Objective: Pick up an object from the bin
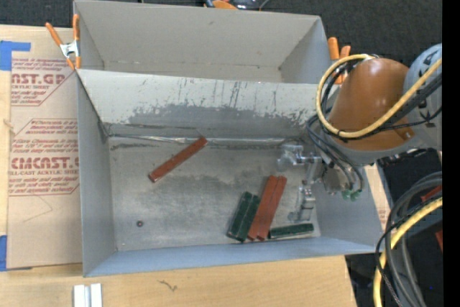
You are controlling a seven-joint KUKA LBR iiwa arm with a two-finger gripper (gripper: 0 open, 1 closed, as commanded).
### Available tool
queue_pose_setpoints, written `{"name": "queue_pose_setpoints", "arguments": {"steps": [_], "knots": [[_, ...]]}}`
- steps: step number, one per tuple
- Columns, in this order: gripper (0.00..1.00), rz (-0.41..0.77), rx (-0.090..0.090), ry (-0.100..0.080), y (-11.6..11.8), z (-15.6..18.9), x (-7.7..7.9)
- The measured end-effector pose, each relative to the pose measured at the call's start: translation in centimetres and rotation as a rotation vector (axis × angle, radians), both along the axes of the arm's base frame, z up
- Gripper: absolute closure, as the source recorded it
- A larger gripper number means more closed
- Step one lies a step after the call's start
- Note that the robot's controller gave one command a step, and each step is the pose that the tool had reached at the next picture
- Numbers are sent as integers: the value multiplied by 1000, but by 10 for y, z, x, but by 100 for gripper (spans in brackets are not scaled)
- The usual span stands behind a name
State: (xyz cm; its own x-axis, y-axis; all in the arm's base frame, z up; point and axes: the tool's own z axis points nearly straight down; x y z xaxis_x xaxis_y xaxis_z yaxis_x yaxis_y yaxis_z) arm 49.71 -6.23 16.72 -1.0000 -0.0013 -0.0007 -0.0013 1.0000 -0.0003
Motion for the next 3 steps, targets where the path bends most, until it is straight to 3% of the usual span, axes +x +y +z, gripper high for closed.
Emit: {"name": "queue_pose_setpoints", "arguments": {"steps": [1, 2, 3], "knots": [[0, 73, 2, 8, 47, -99, -4], [100, 70, 1, -6, 46, -93, 1], [0, 70, 1, -2, 46, -95, -1]]}}
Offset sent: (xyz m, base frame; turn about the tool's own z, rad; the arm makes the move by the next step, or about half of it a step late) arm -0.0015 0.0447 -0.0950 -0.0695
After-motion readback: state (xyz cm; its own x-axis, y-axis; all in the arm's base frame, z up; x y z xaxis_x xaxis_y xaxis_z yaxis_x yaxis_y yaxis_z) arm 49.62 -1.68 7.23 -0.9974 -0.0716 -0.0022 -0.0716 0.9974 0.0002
